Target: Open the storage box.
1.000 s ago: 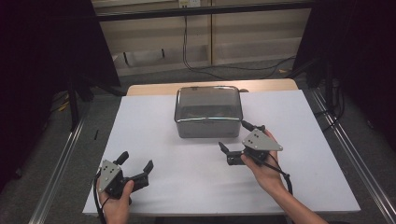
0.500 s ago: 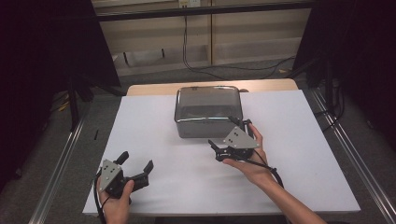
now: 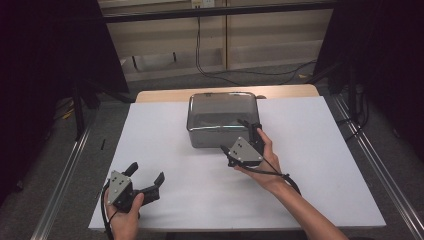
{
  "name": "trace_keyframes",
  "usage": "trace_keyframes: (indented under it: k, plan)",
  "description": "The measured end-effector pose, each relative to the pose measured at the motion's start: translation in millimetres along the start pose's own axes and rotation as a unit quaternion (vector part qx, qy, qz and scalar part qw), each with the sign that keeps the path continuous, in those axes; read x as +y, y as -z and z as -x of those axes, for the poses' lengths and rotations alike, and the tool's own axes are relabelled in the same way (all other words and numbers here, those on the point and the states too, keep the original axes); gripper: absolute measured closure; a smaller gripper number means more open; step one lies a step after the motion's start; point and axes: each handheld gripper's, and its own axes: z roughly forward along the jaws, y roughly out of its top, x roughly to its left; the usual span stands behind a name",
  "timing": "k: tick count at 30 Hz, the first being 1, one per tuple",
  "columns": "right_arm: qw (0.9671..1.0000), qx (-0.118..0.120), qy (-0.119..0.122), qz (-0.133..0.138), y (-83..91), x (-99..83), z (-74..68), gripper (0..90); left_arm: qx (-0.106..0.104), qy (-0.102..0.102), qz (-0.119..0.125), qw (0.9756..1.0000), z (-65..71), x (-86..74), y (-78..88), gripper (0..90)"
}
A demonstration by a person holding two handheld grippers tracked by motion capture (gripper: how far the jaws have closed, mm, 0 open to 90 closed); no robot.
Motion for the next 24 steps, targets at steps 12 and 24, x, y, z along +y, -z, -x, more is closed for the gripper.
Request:
trace_keyframes:
  k: [12,24]
  plan:
    - [0.9933,-0.025,0.111,-0.019,-7.2,1.7,-3.9,19.5,0.000,-0.001,-0.001,1.0000,0.0,-0.3,-0.5,3.9]
    - [0.9790,-0.031,0.199,-0.034,-11.7,2.1,-14.6,36.4,-0.003,-0.002,-0.007,1.0000,2.7,-1.3,-3.0,3.8]
